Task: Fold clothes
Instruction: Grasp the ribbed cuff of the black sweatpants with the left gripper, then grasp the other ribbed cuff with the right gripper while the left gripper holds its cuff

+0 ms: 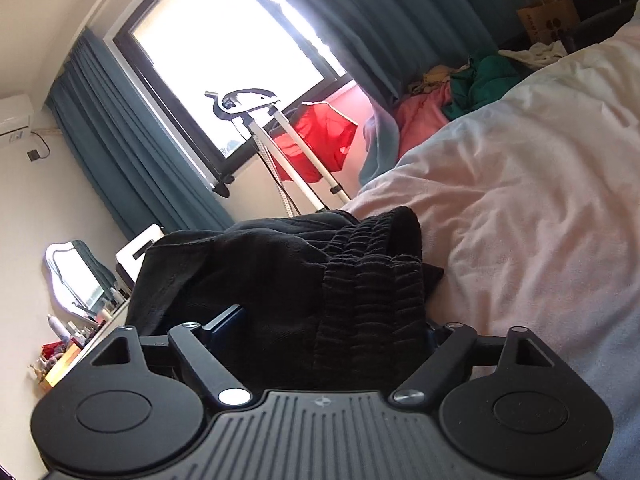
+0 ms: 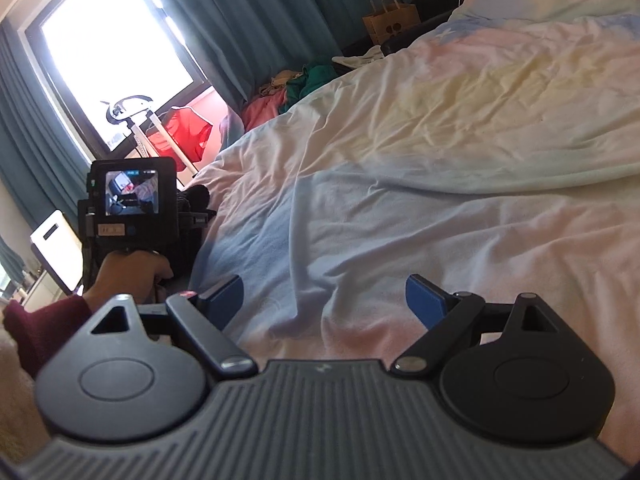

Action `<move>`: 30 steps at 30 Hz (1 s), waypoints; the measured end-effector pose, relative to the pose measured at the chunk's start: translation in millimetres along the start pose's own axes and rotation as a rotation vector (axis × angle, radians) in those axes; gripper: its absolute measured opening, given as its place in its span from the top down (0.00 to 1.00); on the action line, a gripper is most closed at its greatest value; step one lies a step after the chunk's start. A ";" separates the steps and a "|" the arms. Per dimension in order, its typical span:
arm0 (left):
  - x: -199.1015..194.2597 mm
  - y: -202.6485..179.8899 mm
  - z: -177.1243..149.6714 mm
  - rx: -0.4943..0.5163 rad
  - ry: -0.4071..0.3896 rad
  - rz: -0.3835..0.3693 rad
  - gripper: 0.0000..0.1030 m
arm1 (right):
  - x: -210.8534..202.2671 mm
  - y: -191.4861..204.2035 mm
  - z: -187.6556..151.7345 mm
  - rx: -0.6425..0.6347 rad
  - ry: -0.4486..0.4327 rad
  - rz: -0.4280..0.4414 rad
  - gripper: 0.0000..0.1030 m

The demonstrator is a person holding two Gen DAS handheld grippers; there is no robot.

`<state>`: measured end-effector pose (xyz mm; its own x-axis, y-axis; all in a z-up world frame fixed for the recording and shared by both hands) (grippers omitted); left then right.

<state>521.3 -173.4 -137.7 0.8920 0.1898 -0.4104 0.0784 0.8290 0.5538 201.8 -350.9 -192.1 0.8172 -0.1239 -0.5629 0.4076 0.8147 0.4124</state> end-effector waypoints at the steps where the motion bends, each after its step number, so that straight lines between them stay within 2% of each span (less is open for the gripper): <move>1: 1.8 1.1 1.3 0.001 -0.007 -0.031 0.42 | 1.2 -0.5 -0.9 0.004 0.002 0.002 0.13; 2: -6.4 6.2 3.3 -0.016 -0.024 -0.040 0.53 | 2.6 -1.3 -2.0 0.006 0.001 0.002 0.13; 3: -14.9 11.5 5.3 -0.034 -0.042 -0.049 0.56 | 3.6 -1.8 -2.8 0.008 0.003 0.000 0.13; 4: -28.5 18.5 7.3 -0.060 -0.072 -0.053 0.71 | 4.0 -1.8 -3.3 0.010 0.005 0.000 0.13; 5: -43.1 26.1 9.8 -0.086 -0.096 -0.055 0.79 | 2.1 0.3 -3.2 0.002 0.000 0.007 0.13; 8: -90.5 55.8 15.8 -0.135 -0.173 -0.083 0.88 | -6.7 7.7 -1.8 -0.028 -0.026 0.027 0.13; 14: -196.5 127.6 -1.9 -0.214 -0.314 -0.136 0.89 | -45.7 21.9 5.7 -0.071 -0.131 0.130 0.13; 18: -284.6 180.2 -35.6 -0.307 -0.448 -0.192 0.90 | -74.0 31.2 7.7 -0.101 -0.194 0.192 0.13; 21: -346.9 214.4 -70.5 -0.364 -0.509 -0.255 0.90 | -94.1 35.4 4.5 -0.104 -0.169 0.228 0.13; 23: -370.1 229.8 -94.5 -0.390 -0.509 -0.293 0.90 | -110.6 37.1 -0.8 -0.110 -0.160 0.261 0.13; 26: -377.7 249.4 -139.1 -0.444 -0.472 -0.343 0.89 | -131.1 49.6 -13.2 -0.208 -0.140 0.273 0.13; 28: -356.3 264.8 -176.8 -0.479 -0.434 -0.355 0.89 | -131.9 58.8 -24.5 -0.263 -0.067 0.279 0.13; 29: -341.0 274.2 -195.2 -0.514 -0.380 -0.341 0.89 | -129.6 62.3 -30.7 -0.264 -0.021 0.299 0.13; 30: -323.5 284.2 -210.0 -0.568 -0.320 -0.368 0.89 | -126.7 66.7 -39.2 -0.267 0.020 0.312 0.13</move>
<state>161.5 111.3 0.3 0.9452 -0.2427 -0.2184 0.2321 0.9699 -0.0736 109.5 -258.7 -121.4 0.8758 0.1616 -0.4548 0.0189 0.9301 0.3668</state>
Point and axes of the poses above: each gripper's, at about its wrist camera, not at the fingertips, and x roughly the way its jaws point, y to its left, z to its top, the point moved 7 cm from there along x, roughly the way its jaws point, and after that the axes turned 10 degrees about -z, right-handed, at the moved point
